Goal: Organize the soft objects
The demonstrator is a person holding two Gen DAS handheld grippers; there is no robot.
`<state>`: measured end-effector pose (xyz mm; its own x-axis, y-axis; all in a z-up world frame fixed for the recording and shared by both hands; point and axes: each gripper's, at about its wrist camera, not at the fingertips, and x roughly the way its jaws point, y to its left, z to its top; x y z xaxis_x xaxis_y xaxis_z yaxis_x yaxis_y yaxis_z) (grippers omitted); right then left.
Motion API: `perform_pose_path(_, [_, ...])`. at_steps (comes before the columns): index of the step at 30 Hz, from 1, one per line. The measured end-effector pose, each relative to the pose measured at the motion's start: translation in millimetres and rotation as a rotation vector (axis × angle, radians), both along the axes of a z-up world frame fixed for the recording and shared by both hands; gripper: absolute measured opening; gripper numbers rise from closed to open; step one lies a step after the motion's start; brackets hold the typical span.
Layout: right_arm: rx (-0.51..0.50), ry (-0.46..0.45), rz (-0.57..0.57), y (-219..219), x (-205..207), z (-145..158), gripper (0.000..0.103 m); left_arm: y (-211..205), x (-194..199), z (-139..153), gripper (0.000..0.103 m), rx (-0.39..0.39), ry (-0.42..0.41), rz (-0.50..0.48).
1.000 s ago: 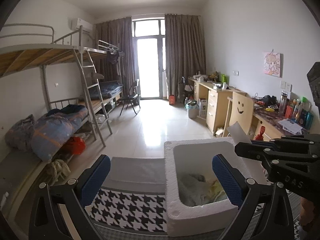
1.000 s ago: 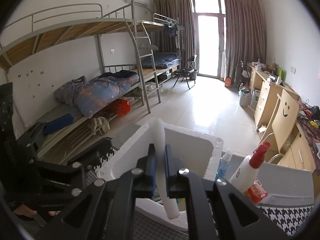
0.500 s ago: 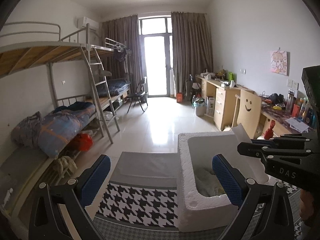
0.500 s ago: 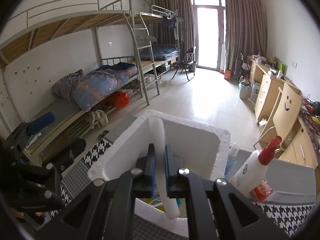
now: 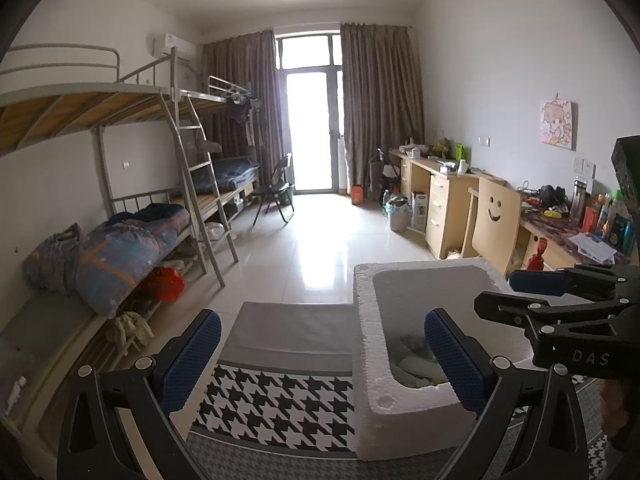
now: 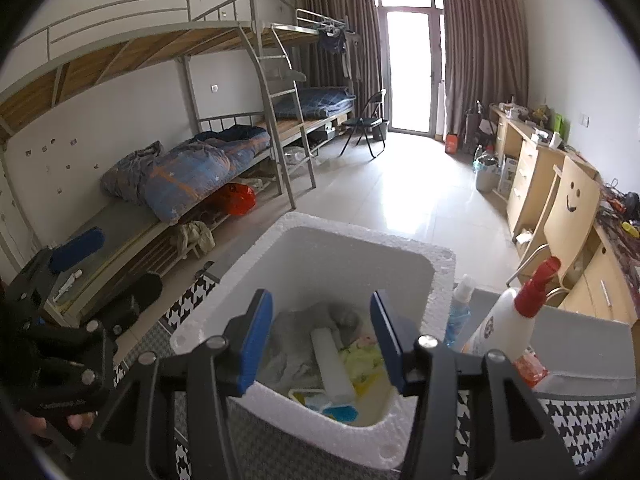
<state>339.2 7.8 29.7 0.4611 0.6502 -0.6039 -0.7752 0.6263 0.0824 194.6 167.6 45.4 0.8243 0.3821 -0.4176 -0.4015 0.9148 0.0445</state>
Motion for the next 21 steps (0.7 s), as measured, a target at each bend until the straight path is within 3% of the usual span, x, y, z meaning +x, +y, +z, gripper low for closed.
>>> perform_pose_path(11, [0.042,-0.058,-0.028,-23.1,-24.1,14.7,0.079,-15.1,-14.4,8.5,0.102,0.011,-0.013,-0.017])
perform_pose_path(21, [0.053,-0.101,-0.053,-38.3,-41.7,20.3,0.089,-27.9,-32.6,18.4,0.102,0.027,-0.041,-0.022])
